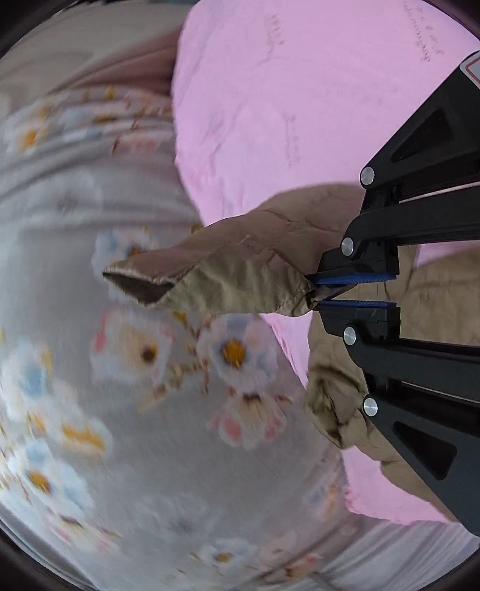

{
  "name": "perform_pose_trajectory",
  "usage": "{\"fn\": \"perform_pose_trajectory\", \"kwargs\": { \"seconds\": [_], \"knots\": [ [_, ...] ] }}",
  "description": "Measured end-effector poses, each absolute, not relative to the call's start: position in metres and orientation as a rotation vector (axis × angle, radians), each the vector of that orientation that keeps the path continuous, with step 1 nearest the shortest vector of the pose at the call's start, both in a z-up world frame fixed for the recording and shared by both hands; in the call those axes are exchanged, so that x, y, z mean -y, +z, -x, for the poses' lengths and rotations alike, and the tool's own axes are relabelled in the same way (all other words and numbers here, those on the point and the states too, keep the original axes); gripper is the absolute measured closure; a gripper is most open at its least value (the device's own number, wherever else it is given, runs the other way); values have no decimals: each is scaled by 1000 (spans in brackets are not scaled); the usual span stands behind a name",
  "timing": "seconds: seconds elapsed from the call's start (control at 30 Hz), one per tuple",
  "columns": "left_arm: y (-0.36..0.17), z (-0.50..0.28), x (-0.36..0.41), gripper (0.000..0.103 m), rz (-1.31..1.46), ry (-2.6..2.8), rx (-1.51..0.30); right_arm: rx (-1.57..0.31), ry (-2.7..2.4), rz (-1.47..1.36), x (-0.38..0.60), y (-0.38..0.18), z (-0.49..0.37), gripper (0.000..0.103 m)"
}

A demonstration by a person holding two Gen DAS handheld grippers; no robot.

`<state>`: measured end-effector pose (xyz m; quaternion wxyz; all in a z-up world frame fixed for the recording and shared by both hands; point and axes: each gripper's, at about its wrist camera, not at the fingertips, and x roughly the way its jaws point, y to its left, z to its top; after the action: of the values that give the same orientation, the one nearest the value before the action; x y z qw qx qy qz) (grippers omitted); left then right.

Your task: Fold large clothes

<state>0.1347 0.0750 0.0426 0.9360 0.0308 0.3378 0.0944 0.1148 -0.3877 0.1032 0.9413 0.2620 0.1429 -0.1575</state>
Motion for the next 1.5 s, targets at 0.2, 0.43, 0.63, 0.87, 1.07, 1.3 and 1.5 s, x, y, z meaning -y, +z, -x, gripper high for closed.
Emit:
{"fn": "perform_pose_trajectory", "kwargs": {
  "seconds": [0.2,0.43,0.63,0.87,1.07,1.3,1.5],
  "knots": [
    [39,-131,-97,5,-31,208,-696,-362,-75,-345,253,114,-181,95],
    [32,-134,-119,5,9,203,-711,-485,96,-217,145,80,-231,95],
    [32,-138,-126,5,52,146,-715,-611,143,-115,81,40,-271,88],
    [57,-152,-125,5,114,11,-689,-639,264,-100,61,29,-256,52],
    [61,-199,-106,5,245,-192,-768,-546,167,-167,126,50,-217,48],
    [21,-265,-78,5,415,-283,-927,-632,-118,-459,273,4,-214,48],
    [8,-298,-48,59,346,-247,-969,-702,-211,-656,340,-39,-241,47]
  ]
}}
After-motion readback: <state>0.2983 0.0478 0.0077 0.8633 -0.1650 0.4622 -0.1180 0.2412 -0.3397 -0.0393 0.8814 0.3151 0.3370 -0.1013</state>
